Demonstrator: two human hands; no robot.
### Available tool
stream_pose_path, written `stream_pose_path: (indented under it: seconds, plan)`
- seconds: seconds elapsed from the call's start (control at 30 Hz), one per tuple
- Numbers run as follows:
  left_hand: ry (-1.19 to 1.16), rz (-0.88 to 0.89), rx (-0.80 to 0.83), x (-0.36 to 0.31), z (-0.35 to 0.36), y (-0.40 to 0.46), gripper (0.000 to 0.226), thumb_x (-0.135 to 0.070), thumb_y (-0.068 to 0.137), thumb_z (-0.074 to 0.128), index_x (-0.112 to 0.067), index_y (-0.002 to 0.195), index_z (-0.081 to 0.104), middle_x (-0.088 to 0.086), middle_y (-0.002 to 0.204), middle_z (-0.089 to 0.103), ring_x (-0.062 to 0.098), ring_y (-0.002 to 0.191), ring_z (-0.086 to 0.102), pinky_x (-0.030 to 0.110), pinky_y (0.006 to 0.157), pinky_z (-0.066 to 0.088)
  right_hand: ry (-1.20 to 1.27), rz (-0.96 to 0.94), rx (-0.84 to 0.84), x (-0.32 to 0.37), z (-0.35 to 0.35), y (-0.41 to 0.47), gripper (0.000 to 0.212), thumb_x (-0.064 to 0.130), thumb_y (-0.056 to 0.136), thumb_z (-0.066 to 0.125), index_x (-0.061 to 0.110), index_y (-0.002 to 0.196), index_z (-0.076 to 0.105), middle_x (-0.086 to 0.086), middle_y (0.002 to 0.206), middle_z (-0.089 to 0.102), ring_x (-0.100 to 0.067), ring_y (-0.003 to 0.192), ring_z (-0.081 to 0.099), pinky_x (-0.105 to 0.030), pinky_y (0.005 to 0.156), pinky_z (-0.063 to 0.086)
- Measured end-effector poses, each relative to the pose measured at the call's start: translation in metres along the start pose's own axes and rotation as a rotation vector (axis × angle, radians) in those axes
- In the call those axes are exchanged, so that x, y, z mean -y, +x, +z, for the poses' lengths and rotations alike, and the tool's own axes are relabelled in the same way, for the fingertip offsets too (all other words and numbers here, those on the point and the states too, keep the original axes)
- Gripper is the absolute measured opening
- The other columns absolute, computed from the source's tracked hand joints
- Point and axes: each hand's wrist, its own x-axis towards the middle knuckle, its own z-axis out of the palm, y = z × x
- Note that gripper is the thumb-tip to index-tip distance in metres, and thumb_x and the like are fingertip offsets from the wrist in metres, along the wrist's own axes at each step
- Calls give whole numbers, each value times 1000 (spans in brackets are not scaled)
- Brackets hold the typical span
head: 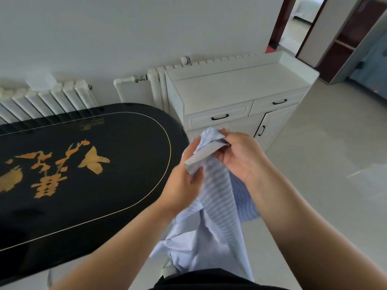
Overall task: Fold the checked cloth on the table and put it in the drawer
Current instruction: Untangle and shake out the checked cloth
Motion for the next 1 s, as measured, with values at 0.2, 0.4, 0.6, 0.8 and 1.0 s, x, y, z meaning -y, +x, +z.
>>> stream_pose_path:
  seconds: [0.2,0.4,0.6,0.8,1.0]
  plan:
    - [-81,-198,-118,-13,-23,25,33,-2,91,54,-31,79,64,-15,80,63,-2,77,60,10,72,45,-421,25,358,12,-16,-8,35,-7,83,52,15,108,64,-7,104,68,-15,99,64,-28,83,50]
    - [-23,-202,245,-22,-44,32,10,-7,86,63,-13,81,70,-1,72,64,7,68,54,27,68,47,-1417,-336,-90,3,-18,-14,15,33,79,71,28,91,63,9,95,42,-11,89,48,-25,75,34]
    - [-507,-458,626,-7,-72,24,30,7,92,54,-3,120,61,18,114,66,30,103,66,36,87,57,-1291,-473,-238,3,-30,-7,21,33,83,68,15,74,65,7,92,48,-14,86,54,-17,64,37]
    - [-796,-550,627,17,-80,15,55,12,93,45,-12,142,44,21,133,55,33,114,58,40,94,51,-1200,-586,-181,5,-37,-8,14,21,89,60,13,88,71,12,100,65,-12,96,59,-16,76,41]
    - [-354,-394,116,1,-74,24,48,-2,95,52,-34,130,50,18,94,73,30,86,71,39,77,59,-1155,-629,-147,-4,-33,-15,23,28,90,48,26,67,48,13,67,56,-2,62,51,-9,55,34]
